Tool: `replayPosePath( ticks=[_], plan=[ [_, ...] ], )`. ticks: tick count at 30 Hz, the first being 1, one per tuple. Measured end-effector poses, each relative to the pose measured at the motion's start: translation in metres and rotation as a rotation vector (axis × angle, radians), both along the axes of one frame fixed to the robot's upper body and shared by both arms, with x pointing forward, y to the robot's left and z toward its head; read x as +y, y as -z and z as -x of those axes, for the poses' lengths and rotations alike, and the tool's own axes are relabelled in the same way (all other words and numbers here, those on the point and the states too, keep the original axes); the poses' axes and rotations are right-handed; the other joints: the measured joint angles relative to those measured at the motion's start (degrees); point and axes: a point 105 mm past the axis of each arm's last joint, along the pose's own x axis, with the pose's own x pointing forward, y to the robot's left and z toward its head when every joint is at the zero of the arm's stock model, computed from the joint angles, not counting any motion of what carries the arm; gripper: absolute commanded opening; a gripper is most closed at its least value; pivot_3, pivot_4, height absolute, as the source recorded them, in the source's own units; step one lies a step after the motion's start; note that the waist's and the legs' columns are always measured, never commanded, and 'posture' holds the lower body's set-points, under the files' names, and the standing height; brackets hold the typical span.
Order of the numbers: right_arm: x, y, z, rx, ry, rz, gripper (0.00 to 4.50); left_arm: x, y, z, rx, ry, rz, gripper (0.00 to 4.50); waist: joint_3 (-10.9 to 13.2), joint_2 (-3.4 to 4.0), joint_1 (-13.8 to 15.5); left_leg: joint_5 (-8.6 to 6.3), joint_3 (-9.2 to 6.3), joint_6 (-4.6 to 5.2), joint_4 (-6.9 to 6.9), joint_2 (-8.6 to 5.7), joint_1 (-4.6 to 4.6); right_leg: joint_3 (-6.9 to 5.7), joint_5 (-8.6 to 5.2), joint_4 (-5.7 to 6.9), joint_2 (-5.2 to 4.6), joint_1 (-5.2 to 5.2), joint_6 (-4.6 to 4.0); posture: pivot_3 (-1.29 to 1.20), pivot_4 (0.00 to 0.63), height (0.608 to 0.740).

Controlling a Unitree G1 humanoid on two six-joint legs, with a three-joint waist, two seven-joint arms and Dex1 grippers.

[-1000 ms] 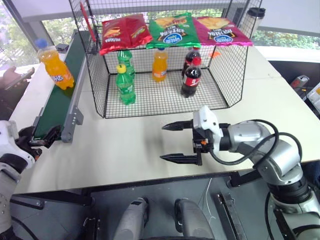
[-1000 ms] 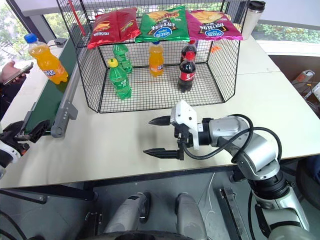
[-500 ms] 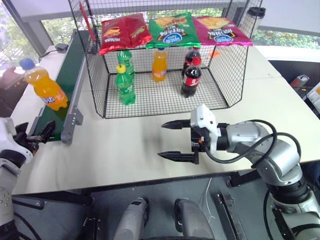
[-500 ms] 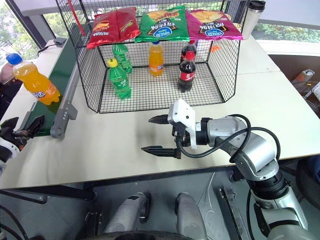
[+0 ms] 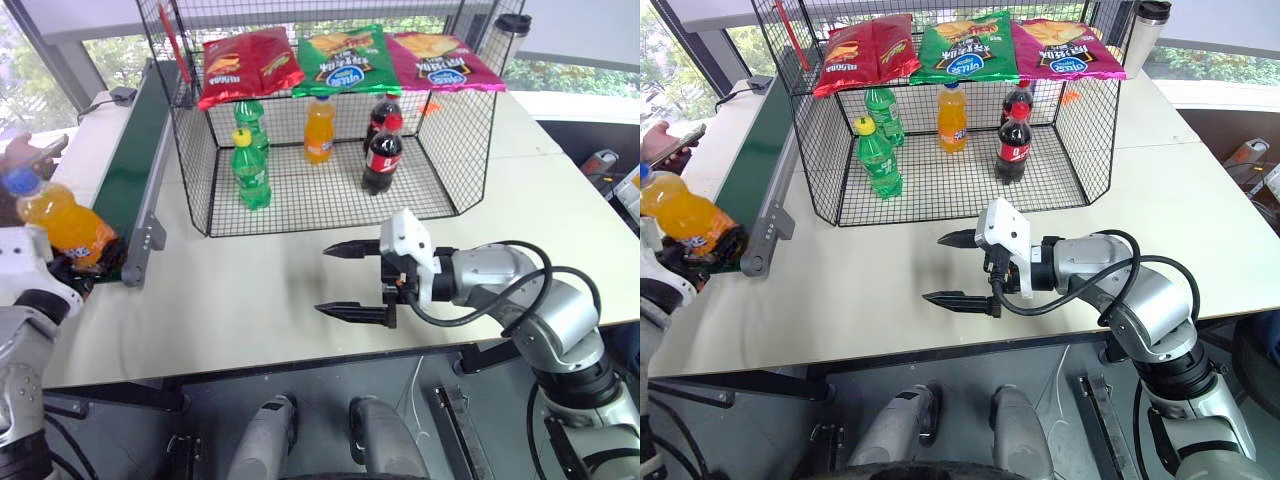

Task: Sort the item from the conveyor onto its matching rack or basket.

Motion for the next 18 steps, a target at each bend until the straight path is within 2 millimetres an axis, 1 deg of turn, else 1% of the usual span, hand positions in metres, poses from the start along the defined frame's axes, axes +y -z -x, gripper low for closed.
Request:
replayPosePath(
  ticks=[1, 2, 4, 7, 10, 12, 14, 15, 16, 17, 18],
  plan=[
    [0.000, 0.000, 0.000, 0.000, 0.001, 0.000, 4.50, -0.001, 0.000, 0.000, -0.006, 0.011, 0.001, 3.24, 0.0, 0.00, 0.0, 0.00, 0.00, 0.00, 0.00, 0.00, 0.00, 0.00, 0.00, 0.00, 0.00, 0.00, 0.00, 0.00, 0.150, 0.739],
    [0.000, 0.000, 0.000, 0.000, 0.002, 0.000, 4.50, -0.003, 0.000, 0.001, -0.010, 0.025, 0.006, 3.00, 0.0, 0.00, 0.0, 0.00, 0.00, 0.00, 0.00, 0.00, 0.00, 0.00, 0.00, 0.00, 0.00, 0.00, 0.00, 0.00, 0.150, 0.739],
    [0.000, 0.000, -0.001, -0.001, 0.006, 0.000, 4.50, -0.006, 0.001, 0.002, -0.015, 0.058, 0.025, 3.01, 0.0, 0.00, 0.0, 0.00, 0.00, 0.00, 0.00, 0.00, 0.00, 0.00, 0.00, 0.00, 0.00, 0.00, 0.00, 0.00, 0.150, 0.739],
    [0.000, 0.000, -0.001, -0.001, 0.012, 0.000, 4.50, -0.006, 0.000, 0.004, -0.026, 0.075, 0.053, 3.01, 0.0, 0.00, 0.1, 0.00, -0.01, 0.00, 0.00, 0.00, -0.02, 0.00, 0.00, -0.02, -0.01, 0.01, 0.00, 0.00, 0.150, 0.739],
    [-0.001, 0.000, -0.002, 0.000, 0.019, 0.000, 4.50, -0.005, -0.007, 0.002, -0.042, 0.086, 0.073, 3.01, 0.0, -0.04, 0.1, 0.00, -0.03, 0.00, 0.00, 0.00, -0.03, -0.03, 0.00, -0.03, 0.00, 0.00, 0.00, 0.00, 0.150, 0.739],
    [-0.001, 0.001, -0.002, 0.004, 0.021, 0.002, 4.50, -0.002, -0.021, -0.002, -0.069, 0.085, 0.089, 3.01, 0.0, -0.06, 0.1, 0.00, -0.05, 0.00, 0.00, 0.00, -0.03, -0.04, 0.00, -0.02, 0.01, 0.00, 0.00, 0.00, 0.150, 0.739],
    [-0.001, 0.001, -0.002, 0.009, 0.020, 0.004, 4.50, -0.005, -0.041, -0.009, -0.114, 0.115, 0.114, 3.01, 0.0, -0.10, 0.2, 0.00, -0.11, 0.00, 0.01, 0.00, -0.06, -0.12, 0.00, -0.03, 0.01, 0.00, 0.01, 0.00, 0.150, 0.739],
    [-0.001, 0.001, -0.002, 0.011, 0.020, 0.005, 4.50, -0.012, -0.054, -0.013, -0.139, 0.161, 0.135, 3.01, 0.0, -0.11, 0.3, 0.00, -0.10, 0.00, 0.01, -0.02, -0.05, -0.13, 0.00, -0.03, 0.00, 0.01, 0.01, 0.00, 0.150, 0.739],
    [-0.001, 0.002, -0.002, 0.013, 0.019, 0.005, 4.50, -0.018, -0.061, -0.015, -0.154, 0.194, 0.141, 3.01, 0.0, -0.11, 0.3, 0.00, -0.10, 0.01, 0.01, -0.03, -0.06, -0.13, 0.00, -0.04, 0.01, 0.01, 0.01, 0.00, 0.150, 0.739],
    [-0.001, 0.002, -0.001, 0.017, 0.017, 0.004, 4.50, -0.028, -0.069, -0.017, -0.166, 0.246, 0.138, 3.01, 0.0, -0.11, 0.2, 0.00, -0.06, 0.02, 0.01, -0.03, -0.05, -0.11, 0.01, -0.08, 0.00, 0.02, 0.02, 0.00, 0.150, 0.739],
    [-0.001, 0.002, -0.001, 0.020, 0.017, 0.004, 4.50, -0.038, -0.073, -0.018, -0.164, 0.295, 0.124, 3.01, 0.0, -0.11, 0.0, -0.02, -0.02, 0.05, 0.01, -0.03, -0.05, -0.08, 0.01, -0.10, 0.00, 0.02, 0.03, 0.00, 0.150, 0.739]
  ],
)
